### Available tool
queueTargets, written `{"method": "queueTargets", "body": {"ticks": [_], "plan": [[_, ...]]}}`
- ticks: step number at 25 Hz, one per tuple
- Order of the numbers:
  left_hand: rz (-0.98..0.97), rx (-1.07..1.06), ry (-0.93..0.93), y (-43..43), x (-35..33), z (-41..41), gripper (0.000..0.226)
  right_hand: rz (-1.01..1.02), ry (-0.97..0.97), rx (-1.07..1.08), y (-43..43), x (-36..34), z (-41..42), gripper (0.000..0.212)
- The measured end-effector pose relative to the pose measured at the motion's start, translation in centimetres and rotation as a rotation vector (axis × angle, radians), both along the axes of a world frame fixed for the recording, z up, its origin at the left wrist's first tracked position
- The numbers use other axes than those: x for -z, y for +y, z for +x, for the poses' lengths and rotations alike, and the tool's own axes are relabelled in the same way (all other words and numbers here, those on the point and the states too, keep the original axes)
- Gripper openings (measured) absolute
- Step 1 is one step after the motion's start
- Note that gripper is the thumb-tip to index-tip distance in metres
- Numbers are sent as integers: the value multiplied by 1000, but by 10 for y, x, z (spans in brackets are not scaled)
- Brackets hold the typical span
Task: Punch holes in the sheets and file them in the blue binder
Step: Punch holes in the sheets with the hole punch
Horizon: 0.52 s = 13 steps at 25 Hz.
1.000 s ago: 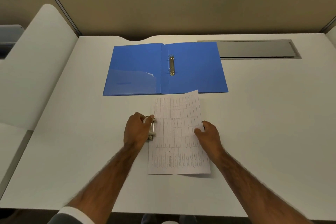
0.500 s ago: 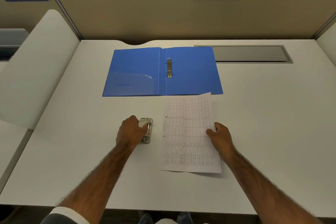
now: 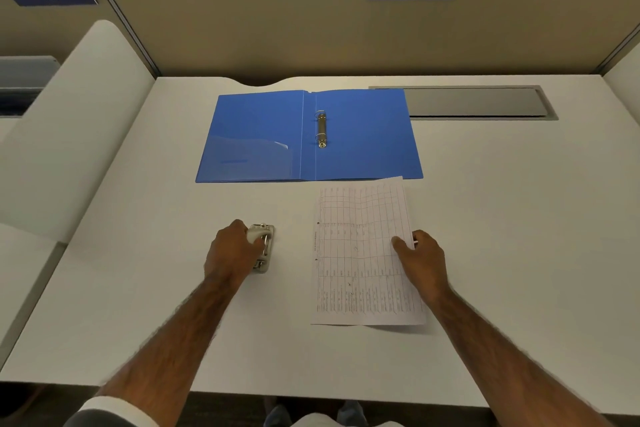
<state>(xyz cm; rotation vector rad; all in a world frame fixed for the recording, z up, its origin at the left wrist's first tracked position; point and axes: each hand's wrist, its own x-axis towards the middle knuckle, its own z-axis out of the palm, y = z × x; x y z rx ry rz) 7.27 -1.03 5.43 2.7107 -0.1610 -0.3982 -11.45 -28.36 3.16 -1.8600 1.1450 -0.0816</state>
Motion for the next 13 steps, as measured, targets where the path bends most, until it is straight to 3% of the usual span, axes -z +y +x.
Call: {"method": "queueTargets", "body": {"ticks": [7,13], "plan": [[29,-63,-20,22,-10,9,24,10,-31,55,-4,3,-2,16],[47,-233,-45,97,-17,58,22,16,-46,61,-5,5,1,17]]}}
